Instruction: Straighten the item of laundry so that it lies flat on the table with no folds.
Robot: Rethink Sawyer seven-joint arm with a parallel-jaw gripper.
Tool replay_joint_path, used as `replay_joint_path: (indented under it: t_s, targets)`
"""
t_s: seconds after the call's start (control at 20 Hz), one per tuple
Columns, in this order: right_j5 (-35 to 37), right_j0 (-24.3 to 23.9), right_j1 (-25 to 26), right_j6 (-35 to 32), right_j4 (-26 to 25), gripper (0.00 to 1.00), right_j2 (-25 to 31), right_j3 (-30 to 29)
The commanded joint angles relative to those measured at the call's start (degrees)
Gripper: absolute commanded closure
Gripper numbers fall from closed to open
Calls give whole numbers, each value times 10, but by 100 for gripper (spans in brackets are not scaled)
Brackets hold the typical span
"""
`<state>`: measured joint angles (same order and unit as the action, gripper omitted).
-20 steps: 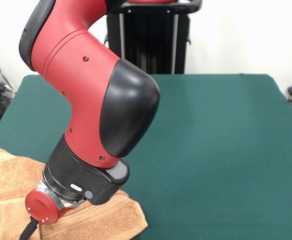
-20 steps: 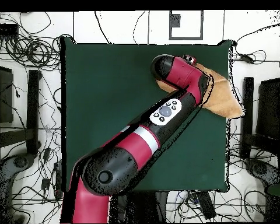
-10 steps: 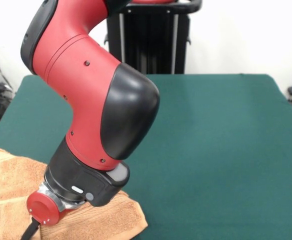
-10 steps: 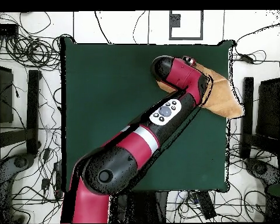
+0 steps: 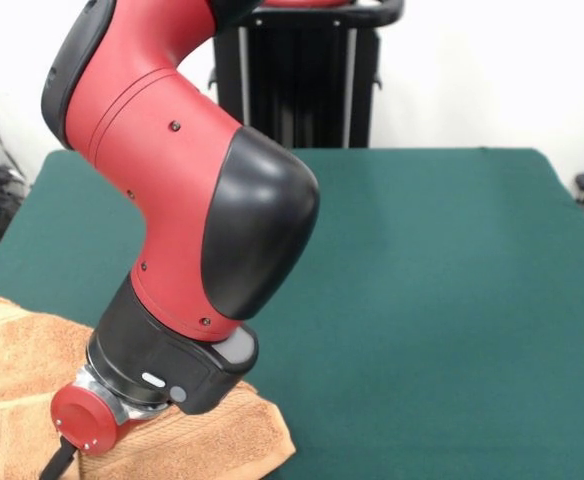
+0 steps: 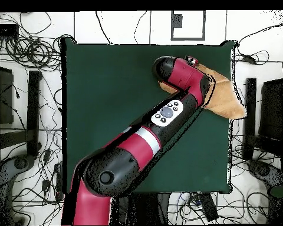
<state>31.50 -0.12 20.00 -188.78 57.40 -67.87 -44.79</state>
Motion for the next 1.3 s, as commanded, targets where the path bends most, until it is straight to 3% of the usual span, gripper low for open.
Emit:
replay_joint_path:
  t_s: [0.05, 1.3]
  targets:
    - [-10, 13, 27, -108, -11, 0, 54, -23]
    - [-27, 14, 48, -130, -5, 0, 33, -21]
